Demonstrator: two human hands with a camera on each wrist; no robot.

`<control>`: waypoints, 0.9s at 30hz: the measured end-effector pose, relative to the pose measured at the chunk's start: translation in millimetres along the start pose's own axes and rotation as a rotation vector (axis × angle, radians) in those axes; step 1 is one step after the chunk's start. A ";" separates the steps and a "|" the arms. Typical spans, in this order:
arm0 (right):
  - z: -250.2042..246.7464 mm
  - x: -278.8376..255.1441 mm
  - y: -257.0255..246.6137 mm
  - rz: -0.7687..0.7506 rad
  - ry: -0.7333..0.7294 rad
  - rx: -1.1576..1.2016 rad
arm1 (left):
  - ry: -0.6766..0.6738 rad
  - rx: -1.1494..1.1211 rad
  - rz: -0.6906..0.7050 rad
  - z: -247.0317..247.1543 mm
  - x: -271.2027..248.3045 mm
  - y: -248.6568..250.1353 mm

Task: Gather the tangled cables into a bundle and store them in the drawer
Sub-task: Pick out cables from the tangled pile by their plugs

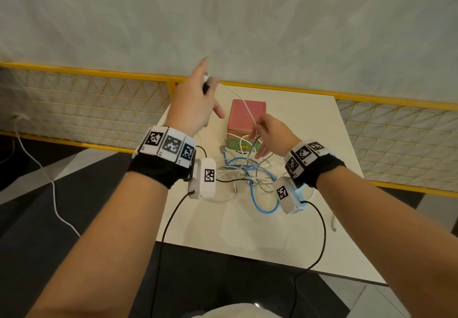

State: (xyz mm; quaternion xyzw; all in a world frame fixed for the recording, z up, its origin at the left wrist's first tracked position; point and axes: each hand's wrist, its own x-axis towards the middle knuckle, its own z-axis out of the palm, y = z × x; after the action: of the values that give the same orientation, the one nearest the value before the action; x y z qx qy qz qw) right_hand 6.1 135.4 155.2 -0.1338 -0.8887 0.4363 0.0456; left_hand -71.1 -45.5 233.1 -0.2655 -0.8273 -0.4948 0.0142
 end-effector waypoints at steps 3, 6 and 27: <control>-7.9 -0.9 -11.7 -0.080 0.032 0.050 | -0.208 0.096 0.113 17.3 -7.6 2.8; -16.9 -7.1 -25.0 -0.242 0.084 0.069 | -0.388 0.231 0.128 34.0 -6.9 0.1; -56.2 -38.1 -17.7 -0.256 0.171 -0.077 | -0.277 0.149 0.165 27.6 -15.7 31.2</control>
State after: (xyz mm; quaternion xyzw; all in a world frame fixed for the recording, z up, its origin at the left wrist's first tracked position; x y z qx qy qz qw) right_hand 50.2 157.4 205.1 -0.0576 -0.9073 0.3795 0.1714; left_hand -36.9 -17.8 239.8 -0.3965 -0.8311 -0.3878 -0.0399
